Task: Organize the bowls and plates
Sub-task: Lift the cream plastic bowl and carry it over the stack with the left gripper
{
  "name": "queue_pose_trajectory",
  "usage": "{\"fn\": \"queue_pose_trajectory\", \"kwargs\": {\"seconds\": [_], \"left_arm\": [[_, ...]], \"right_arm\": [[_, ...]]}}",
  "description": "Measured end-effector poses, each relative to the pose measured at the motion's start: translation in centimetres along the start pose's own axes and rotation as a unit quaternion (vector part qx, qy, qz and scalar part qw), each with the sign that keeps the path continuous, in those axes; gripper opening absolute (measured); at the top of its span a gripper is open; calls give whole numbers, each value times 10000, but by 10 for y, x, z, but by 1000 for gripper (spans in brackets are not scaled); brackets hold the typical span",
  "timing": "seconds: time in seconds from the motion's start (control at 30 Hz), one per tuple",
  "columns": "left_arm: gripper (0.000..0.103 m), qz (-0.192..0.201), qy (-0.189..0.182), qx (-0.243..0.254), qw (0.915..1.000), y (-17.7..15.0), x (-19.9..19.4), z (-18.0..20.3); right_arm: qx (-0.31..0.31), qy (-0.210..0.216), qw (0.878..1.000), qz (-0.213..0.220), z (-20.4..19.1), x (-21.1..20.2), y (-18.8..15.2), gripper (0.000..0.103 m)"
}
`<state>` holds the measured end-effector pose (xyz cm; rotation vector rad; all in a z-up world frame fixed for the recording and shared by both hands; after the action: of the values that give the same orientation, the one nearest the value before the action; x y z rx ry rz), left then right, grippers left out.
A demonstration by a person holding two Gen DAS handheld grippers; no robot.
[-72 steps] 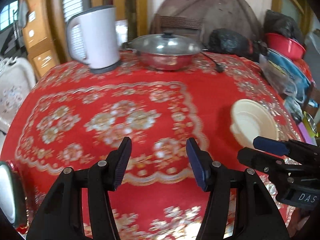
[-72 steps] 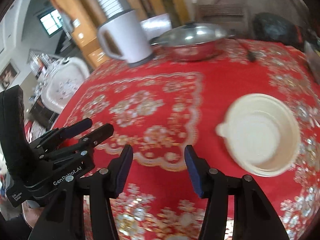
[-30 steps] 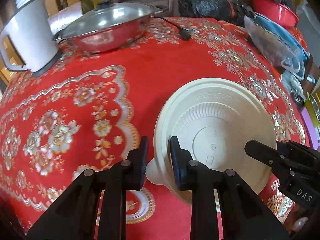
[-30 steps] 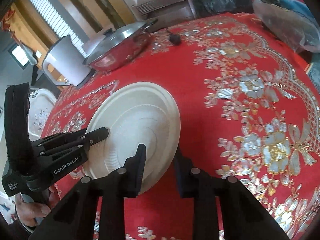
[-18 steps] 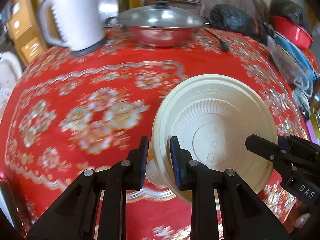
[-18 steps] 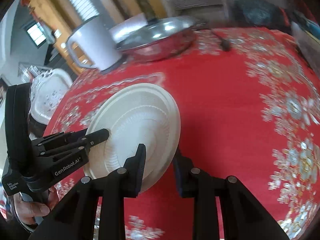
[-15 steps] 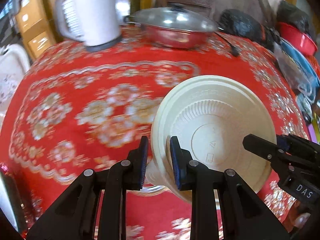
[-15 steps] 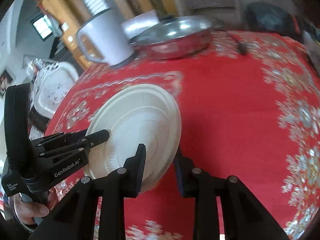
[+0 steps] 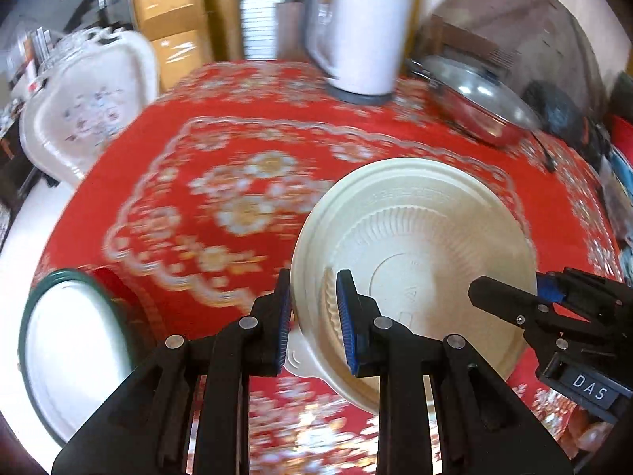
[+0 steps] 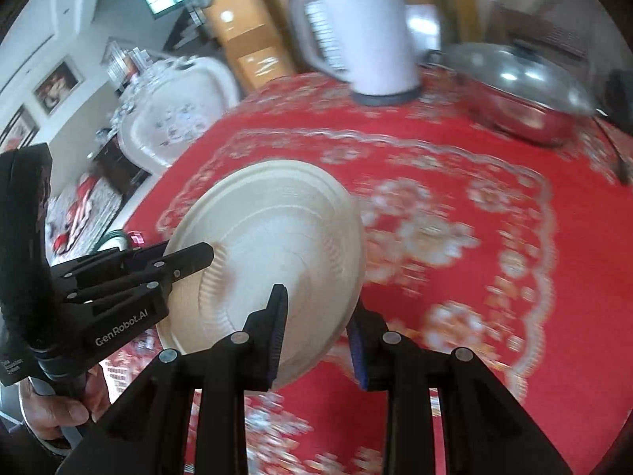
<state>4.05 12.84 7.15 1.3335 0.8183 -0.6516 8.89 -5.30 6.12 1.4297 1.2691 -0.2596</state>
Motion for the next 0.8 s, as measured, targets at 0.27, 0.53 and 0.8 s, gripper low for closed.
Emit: {"fn": "queue_pose_trajectory", "kwargs": {"seconds": [0.27,0.53,0.8], "left_arm": [[22,165,354,-481,9981,-11,-31,-77],[22,204,565,-928,9939,-31,-55,-139],[22,167,781,-1371,9873,-59,-70,-195]], "right_arm": [[-677,314,9971,-125,-79,33,23,30],[-1169,572,9911,-278,-144,59,31,30],[-1764,780,9801,-475,-211,81,27,30]]}}
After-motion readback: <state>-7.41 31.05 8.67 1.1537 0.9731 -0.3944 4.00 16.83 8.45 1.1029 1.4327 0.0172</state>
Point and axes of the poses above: each gripper's, at about its wrist camera, not at the fingertips, and x roughly the way its jaws point, z to its right, y to its top, the point moved 3 cm from there along x, roughly the way its jaws point, and after that the axes turned 1 degree about -y, right-handed, at the moved point
